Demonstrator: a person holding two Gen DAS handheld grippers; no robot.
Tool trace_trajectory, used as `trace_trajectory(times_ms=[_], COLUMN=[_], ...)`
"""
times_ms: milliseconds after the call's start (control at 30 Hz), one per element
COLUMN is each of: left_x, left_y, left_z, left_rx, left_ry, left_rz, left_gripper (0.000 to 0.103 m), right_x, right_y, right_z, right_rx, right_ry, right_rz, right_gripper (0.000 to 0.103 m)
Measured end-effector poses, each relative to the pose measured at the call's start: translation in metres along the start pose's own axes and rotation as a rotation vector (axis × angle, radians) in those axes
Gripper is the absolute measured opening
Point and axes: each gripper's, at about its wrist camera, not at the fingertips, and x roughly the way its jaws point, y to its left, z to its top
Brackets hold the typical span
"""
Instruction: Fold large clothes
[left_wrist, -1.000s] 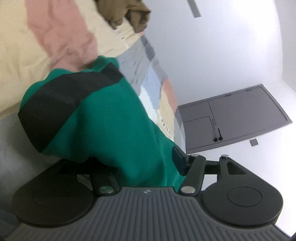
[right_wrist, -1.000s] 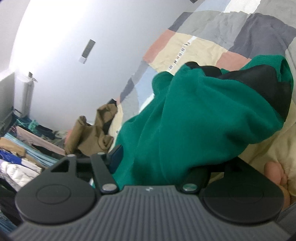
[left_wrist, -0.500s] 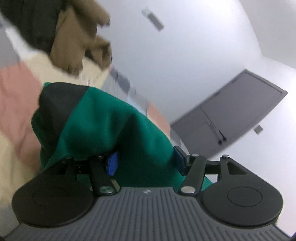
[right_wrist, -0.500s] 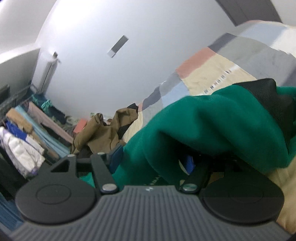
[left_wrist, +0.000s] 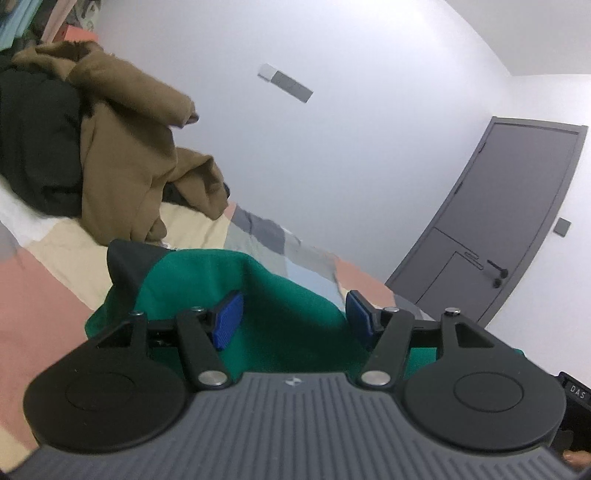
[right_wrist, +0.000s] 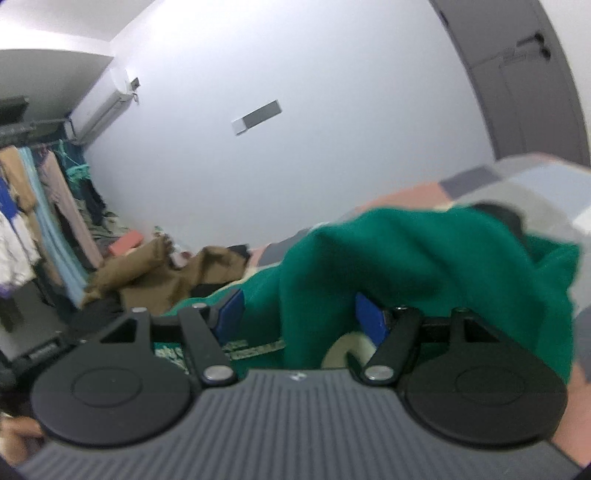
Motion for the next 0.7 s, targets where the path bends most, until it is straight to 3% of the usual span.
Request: trace_trajectory(times_ms=[133,300,433,700], left_x=[0.031,0.08,0.113,0.147], left_y=[0.014,0.029,0.038,0.046], left_z=[-0.002,-0.003,-0.012,-0.015], left_rx=[0.01,0.036,0.064,0.065], left_ry=[0.054,0.139,0.204,0.258], left_rz=[0.043,0.094,0.126,0.158], left_gripper=[0.067,0.067,0.067,0.067], right_x=[0.023,0.072,0.104,0.138], right_y=[-0.015,-0.037,-0.057,-0.08], right_z=[0.004,-0.001,-0.016,-0.025], right_rx=[-0.044,-0.092,-0.019,-0.01], right_ry=[0.03,0.157,0.246,0.273], right_rz=[-0.051,-0.086,-0.087,-0.078], right_gripper=[0.068,0.068,0.069,0.073])
